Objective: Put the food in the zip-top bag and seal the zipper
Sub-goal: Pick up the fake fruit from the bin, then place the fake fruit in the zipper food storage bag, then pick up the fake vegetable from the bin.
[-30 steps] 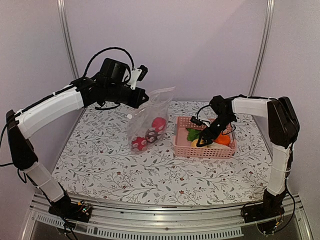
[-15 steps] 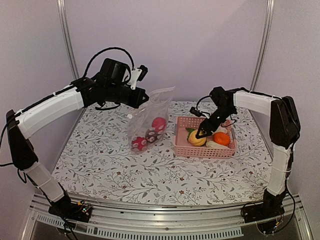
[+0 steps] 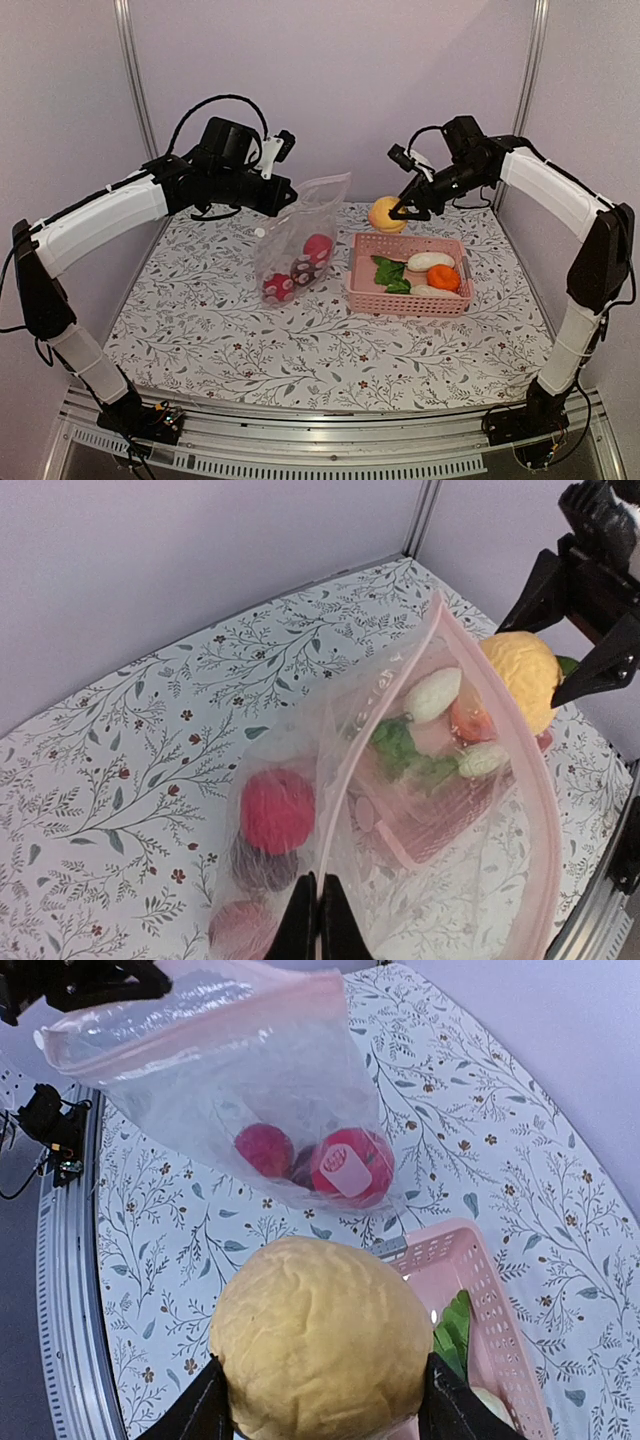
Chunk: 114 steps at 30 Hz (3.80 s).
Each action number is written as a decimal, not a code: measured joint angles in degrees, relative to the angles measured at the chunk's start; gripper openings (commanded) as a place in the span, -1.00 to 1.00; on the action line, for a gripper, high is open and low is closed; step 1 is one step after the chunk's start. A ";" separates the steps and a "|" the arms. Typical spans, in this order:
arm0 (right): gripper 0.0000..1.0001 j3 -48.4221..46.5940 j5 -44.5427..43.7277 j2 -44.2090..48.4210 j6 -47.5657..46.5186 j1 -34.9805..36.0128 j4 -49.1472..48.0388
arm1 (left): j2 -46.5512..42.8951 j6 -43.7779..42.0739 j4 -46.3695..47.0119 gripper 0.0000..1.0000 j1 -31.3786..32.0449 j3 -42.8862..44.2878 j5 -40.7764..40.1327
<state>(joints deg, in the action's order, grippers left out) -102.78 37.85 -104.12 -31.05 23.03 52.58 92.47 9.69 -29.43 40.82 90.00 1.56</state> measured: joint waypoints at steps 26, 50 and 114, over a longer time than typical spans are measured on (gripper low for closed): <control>-0.10 -15.89 6.99 -0.26 8.85 11.91 -16.28 | 0.00 2.36 0.22 -1.00 0.00 0.02 0.81; 0.40 -8.26 0.83 -4.50 5.29 16.92 -19.12 | -0.96 2.58 0.59 -1.00 0.00 -0.07 0.39; 0.68 21.18 -27.43 10.40 -2.32 -2.60 -7.04 | -0.96 1.90 2.84 -1.00 -0.02 -1.25 2.12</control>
<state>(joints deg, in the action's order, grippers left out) -81.60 10.41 -93.71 -33.36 20.43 45.54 91.50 11.60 -26.59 40.80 88.75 3.68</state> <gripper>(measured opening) 0.844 0.006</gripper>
